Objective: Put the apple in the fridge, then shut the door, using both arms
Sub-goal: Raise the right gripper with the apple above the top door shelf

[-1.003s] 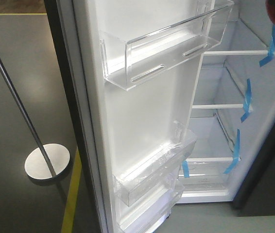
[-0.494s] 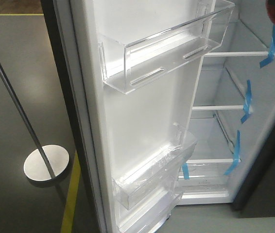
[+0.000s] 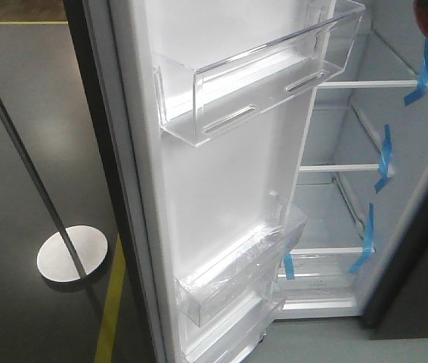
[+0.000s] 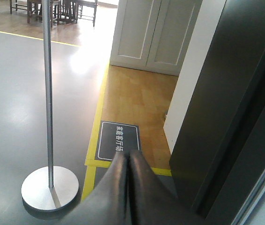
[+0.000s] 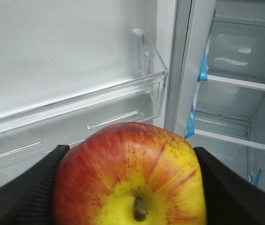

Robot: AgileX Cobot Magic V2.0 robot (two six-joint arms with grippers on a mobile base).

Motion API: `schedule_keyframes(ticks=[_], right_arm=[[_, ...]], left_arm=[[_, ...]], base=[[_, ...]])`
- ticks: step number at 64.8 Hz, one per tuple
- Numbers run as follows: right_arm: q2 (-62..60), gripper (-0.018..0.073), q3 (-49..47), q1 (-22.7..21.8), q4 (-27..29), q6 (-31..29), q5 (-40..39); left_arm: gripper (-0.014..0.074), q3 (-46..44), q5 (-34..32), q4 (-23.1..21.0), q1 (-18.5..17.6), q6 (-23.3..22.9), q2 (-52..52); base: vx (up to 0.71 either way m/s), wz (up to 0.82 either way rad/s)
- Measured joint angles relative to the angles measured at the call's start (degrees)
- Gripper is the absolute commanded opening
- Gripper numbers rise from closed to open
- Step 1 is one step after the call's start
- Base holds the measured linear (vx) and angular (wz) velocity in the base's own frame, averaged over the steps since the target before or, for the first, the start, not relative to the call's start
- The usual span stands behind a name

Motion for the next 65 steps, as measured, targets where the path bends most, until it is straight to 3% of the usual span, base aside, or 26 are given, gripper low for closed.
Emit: schedule_keyframes(ticks=[65], right_arm=[[0.0,0.0101,0.0,0.0,0.0,0.0,0.0]], left_arm=[[-0.0006,0.0,0.0,0.0,0.0,0.0,0.0]], base=[[0.0,0.0]])
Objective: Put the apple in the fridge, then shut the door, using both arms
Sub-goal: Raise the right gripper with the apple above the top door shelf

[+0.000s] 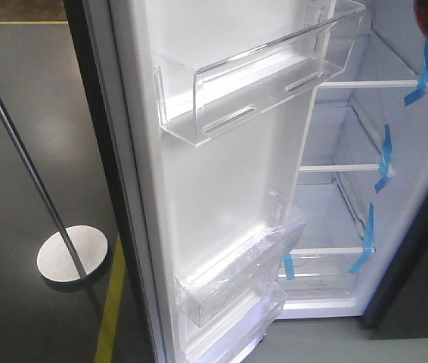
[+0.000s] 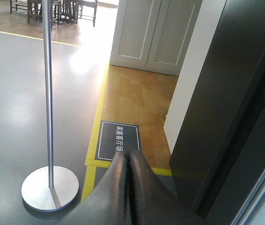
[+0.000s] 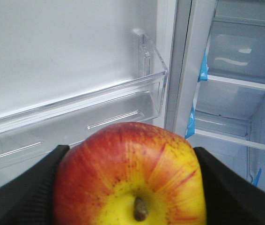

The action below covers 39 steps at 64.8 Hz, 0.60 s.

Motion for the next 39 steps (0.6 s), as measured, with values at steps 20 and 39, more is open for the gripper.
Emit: schedule_keyframes(ticks=[20,39], right_arm=[[0.0,0.0101,0.0,0.0,0.0,0.0,0.0],[0.21,0.0101,0.0,0.0,9.6,-1.99,-12.11]], left_arm=[[-0.0006,0.0,0.0,0.0,0.0,0.0,0.0],[-0.0006,0.0,0.0,0.0,0.0,0.0,0.0]], base=[[0.0,0.0],[0.0,0.0]])
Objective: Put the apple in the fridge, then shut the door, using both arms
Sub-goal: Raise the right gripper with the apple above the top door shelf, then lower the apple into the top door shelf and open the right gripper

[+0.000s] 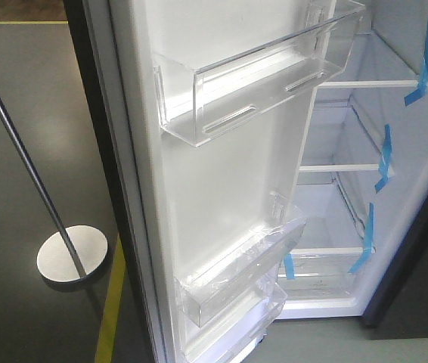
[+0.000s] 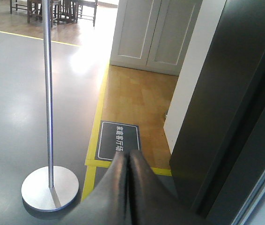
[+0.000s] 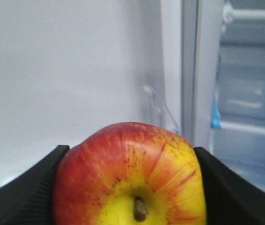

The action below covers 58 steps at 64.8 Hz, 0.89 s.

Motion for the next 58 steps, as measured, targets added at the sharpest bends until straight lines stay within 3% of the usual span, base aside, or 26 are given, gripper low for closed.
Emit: schedule_keyframes(ticks=[7,16,24,32,46,58], right_arm=[[1.49,0.0101,-0.06,0.0,12.26,-11.19,-5.42],[5.52,0.0101,-0.25,0.0,27.7,-26.45,-6.56],[10.85,0.0102,-0.25,0.0,36.92,-36.19,-6.03],[15.27,0.0104,-0.25,0.0,40.08,-41.09,-5.92],[22.12,0.0129,-0.08,0.0,40.51,-44.31,-3.28],[24.15,0.0265,0.03,0.0,40.46,-46.63,-1.38]], left_arm=[[-0.0006,0.0,0.0,0.0,0.0,0.0,0.0],[-0.0006,0.0,0.0,0.0,0.0,0.0,0.0],[-0.0006,0.0,0.0,0.0,0.0,0.0,0.0],[-0.0006,0.0,0.0,0.0,0.0,0.0,0.0],[-0.0006,0.0,0.0,0.0,0.0,0.0,0.0],[-0.0006,0.0,0.0,0.0,0.0,0.0,0.0]], base=[[0.0,0.0],[0.0,0.0],[0.0,0.0],[0.0,0.0],[0.0,0.0],[0.0,0.0]])
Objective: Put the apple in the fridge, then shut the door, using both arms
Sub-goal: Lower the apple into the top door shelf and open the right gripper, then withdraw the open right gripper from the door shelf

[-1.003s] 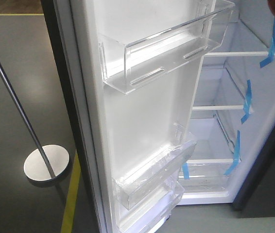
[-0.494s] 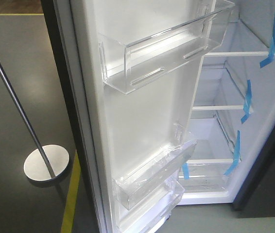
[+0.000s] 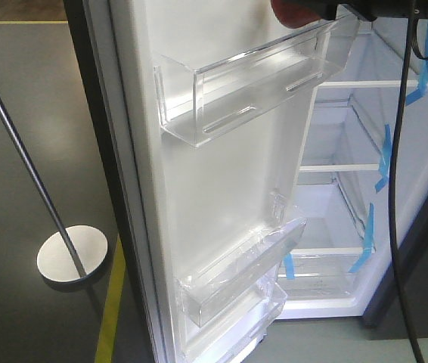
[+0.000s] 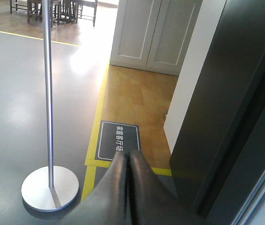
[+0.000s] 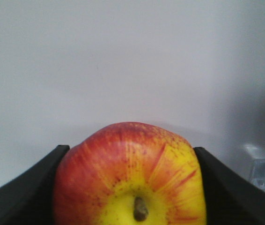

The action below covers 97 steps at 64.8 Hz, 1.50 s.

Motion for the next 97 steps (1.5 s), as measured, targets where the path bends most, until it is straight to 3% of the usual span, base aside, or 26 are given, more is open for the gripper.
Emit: schedule_keyframes(ticks=[18,33,41,50,57,67,76,86,97], right_arm=[[0.05,0.0578,0.0,0.0,0.06,-0.31,-0.19],[0.05,0.0606,0.0,0.0,0.54,-0.36,-1.12],[0.05,0.0566,0.0,0.0,1.71,-0.36,-1.71],[-1.77,0.0462,0.0,0.0,4.07,-0.66,-2.48],[-5.09,0.03,0.0,0.0,4.69,-0.78,-3.09],[-10.96,-0.002,0.0,0.0,3.12,-0.72,-2.83],[-15.69,-0.0006,0.0,0.0,-0.71,1.32,-1.79],[-20.47,-0.0005,0.88,0.0,-8.8,8.28,-0.97],[-26.99,-0.0005,10.12,0.0,-16.32,13.73,-1.04]], left_arm=[[-0.0006,0.0,0.0,0.0,0.0,0.0,0.0],[-0.0006,0.0,0.0,0.0,0.0,0.0,0.0],[-0.0006,0.0,0.0,0.0,0.0,0.0,0.0],[-0.0006,0.0,0.0,0.0,0.0,0.0,0.0],[-0.0006,0.0,0.0,0.0,0.0,0.0,0.0],[-0.0006,0.0,0.0,0.0,0.0,0.0,0.0],[-0.0006,0.0,0.0,0.0,0.0,0.0,0.0],[-0.0006,0.0,0.0,0.0,0.0,0.0,0.0],[-0.0006,0.0,-0.75,-2.25,0.0,0.0,0.0]], base=[[0.0,0.0],[0.0,0.0],[0.0,0.0],[0.0,0.0],[0.0,0.0],[0.0,0.0],[0.0,0.0],[0.0,0.0],[0.0,0.0]])
